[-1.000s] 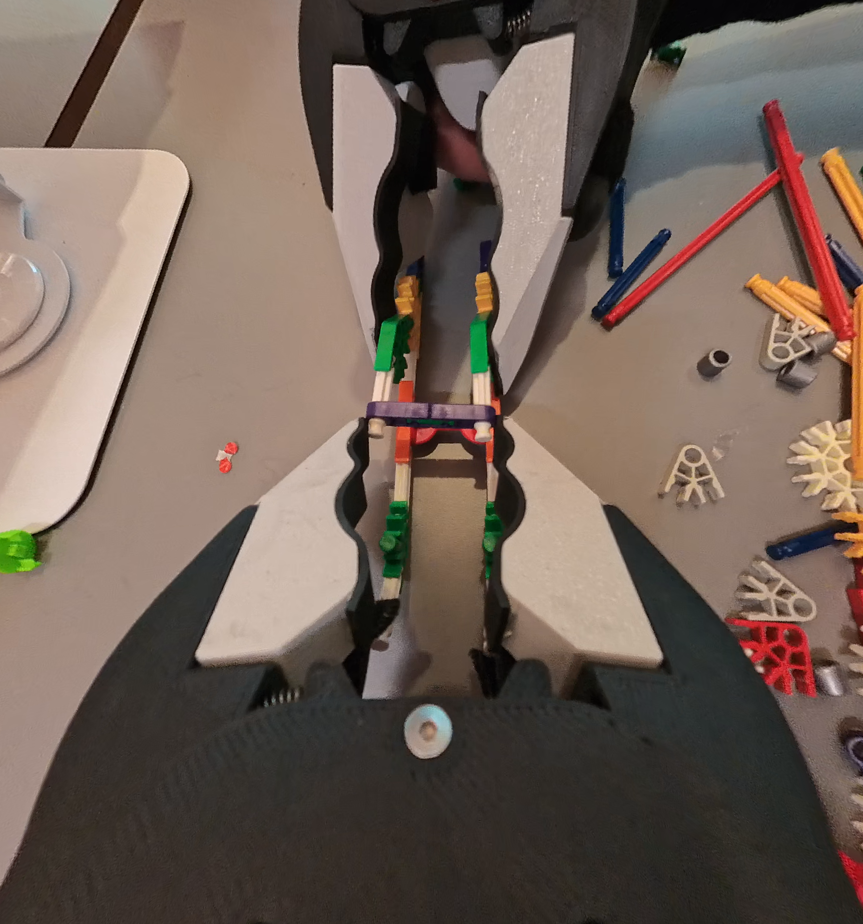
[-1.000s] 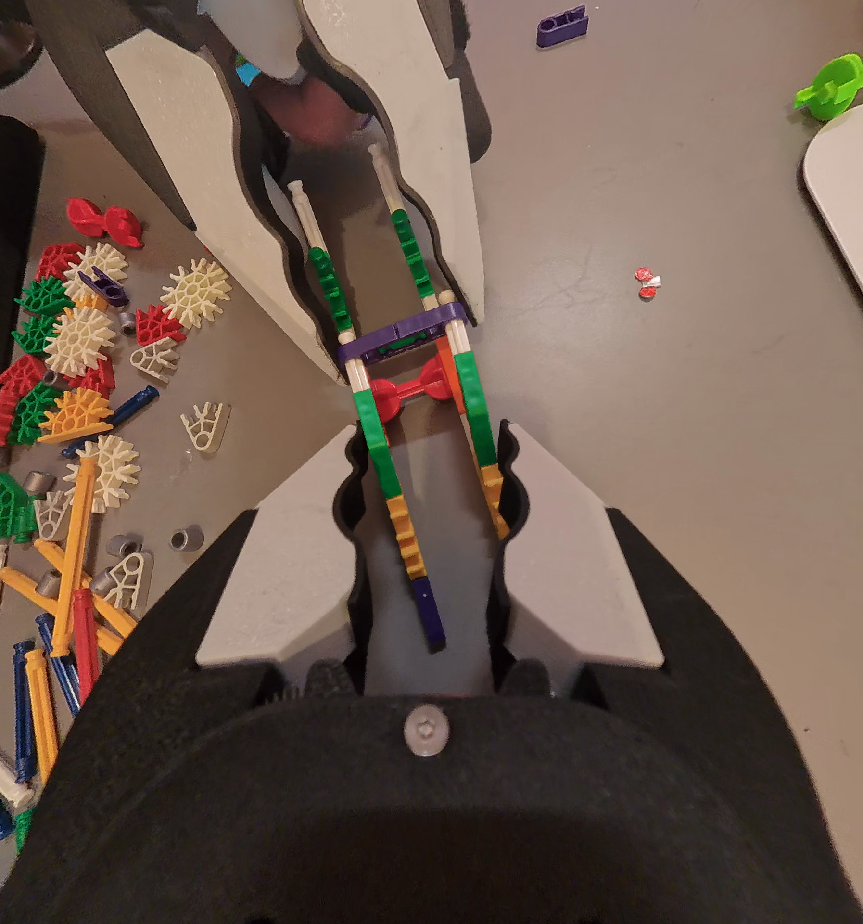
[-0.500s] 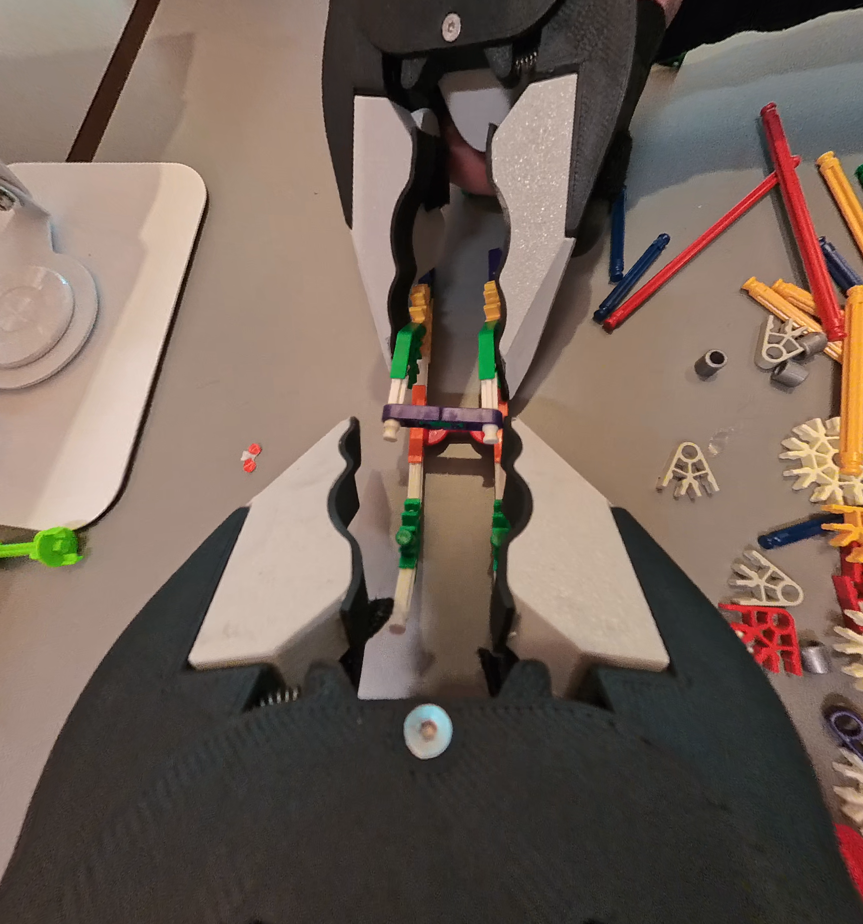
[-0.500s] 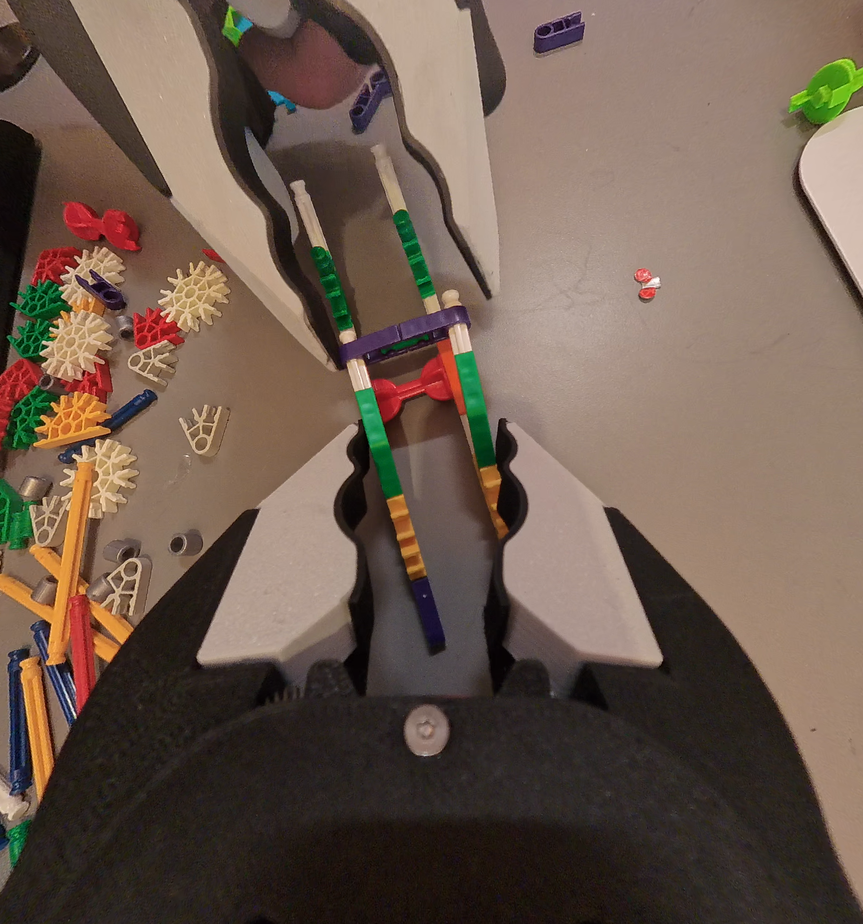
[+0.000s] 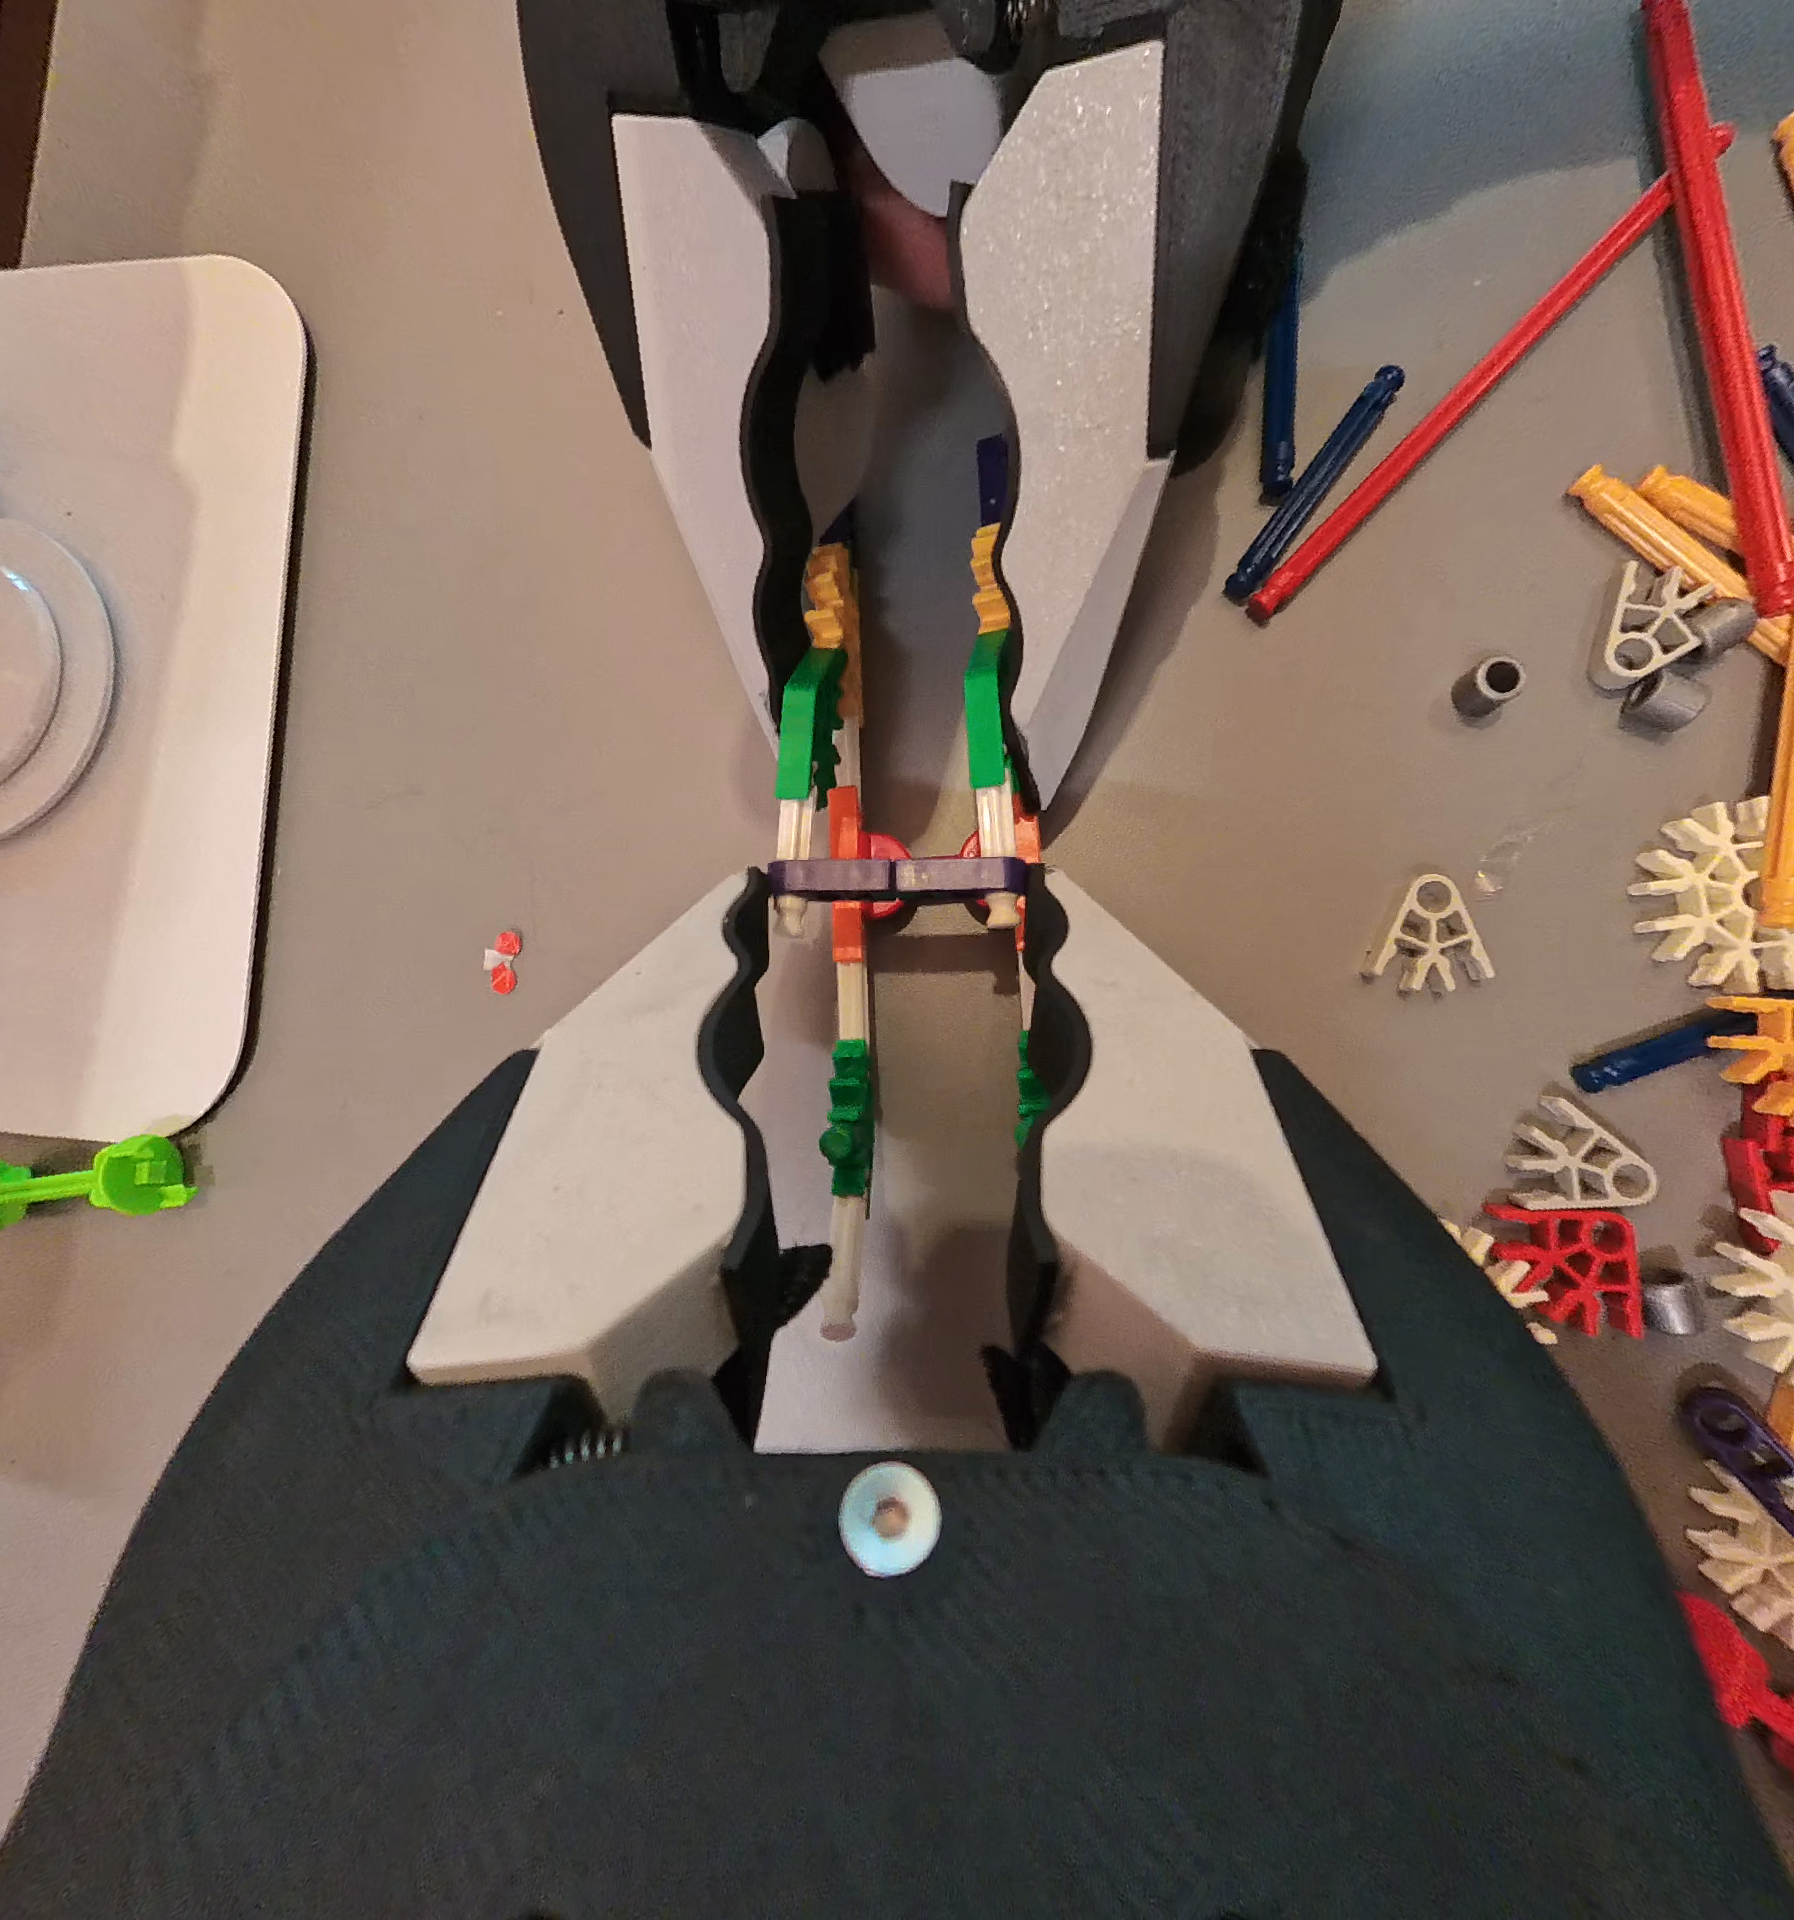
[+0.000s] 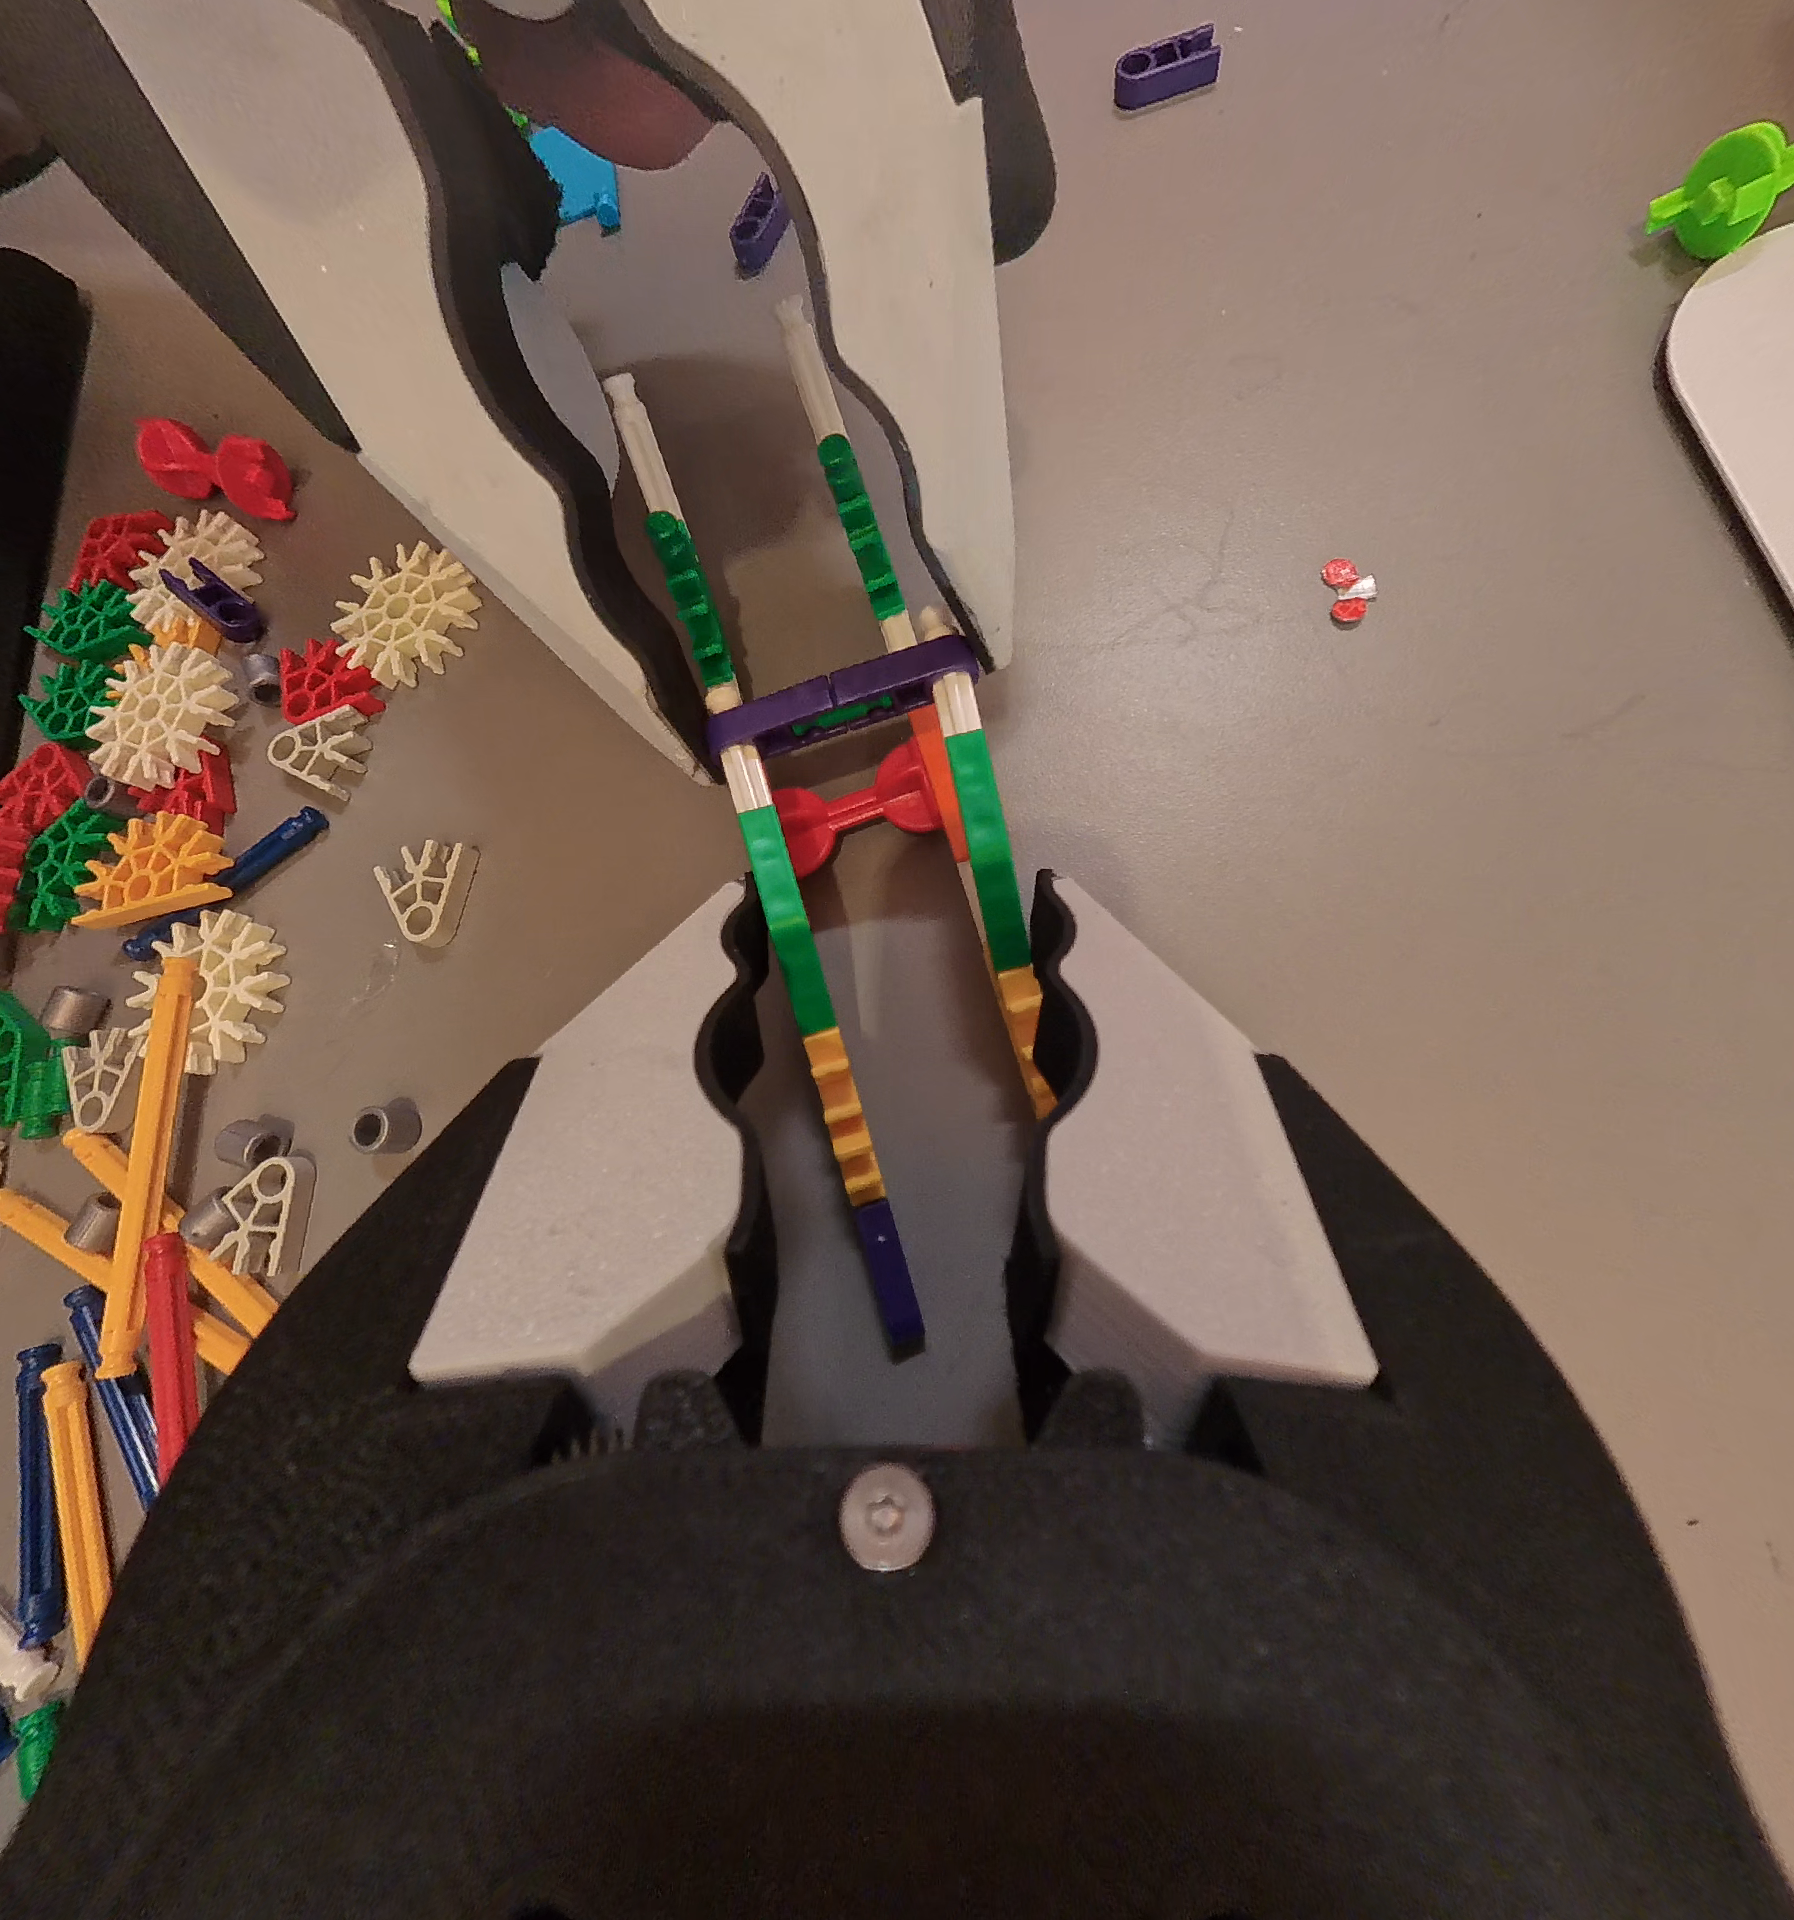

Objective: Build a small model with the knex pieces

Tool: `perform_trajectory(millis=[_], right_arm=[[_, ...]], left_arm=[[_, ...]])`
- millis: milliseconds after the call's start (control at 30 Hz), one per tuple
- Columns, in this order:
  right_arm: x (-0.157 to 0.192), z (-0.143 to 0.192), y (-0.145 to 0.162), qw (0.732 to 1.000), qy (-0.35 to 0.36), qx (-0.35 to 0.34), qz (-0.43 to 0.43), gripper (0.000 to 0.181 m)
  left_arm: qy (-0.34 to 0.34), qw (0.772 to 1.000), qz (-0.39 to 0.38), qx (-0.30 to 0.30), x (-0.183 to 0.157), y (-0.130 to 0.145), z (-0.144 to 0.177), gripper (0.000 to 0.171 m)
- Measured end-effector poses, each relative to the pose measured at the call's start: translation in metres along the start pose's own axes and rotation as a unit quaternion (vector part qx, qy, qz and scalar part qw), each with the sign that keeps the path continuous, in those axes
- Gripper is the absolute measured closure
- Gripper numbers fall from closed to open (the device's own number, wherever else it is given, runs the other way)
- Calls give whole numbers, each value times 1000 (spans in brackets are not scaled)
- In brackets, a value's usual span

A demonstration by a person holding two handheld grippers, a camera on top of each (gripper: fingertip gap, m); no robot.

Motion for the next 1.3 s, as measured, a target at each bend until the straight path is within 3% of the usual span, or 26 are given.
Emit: perform_trajectory(millis=[867,1067,1200,1300], right_arm=[[5,-1,-1,1000,-11,4,17,134],[5,-1,-2,1000,-12,14,14,129],[7,0,-2,1000,-2,23,20,116],[3,7,-3,1000,2,21,17,124]], left_arm=[[17,999,-29,-23,-1,-6,-8,125],[14,999,-4,-39,-3,-5,-6,124],[8,999,30,-39,-6,2,-2,111],[4,998,37,-48,-8,4,1,115]])
Point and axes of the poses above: each gripper's, where its closed fingertips meet, z back along the fingers, y out of its underside, x = y × z across the jaws, the point moved 6 cm from there along z, back along the fingers, and after that the axes turned 12 degrees about y, right-handed, at the moved point
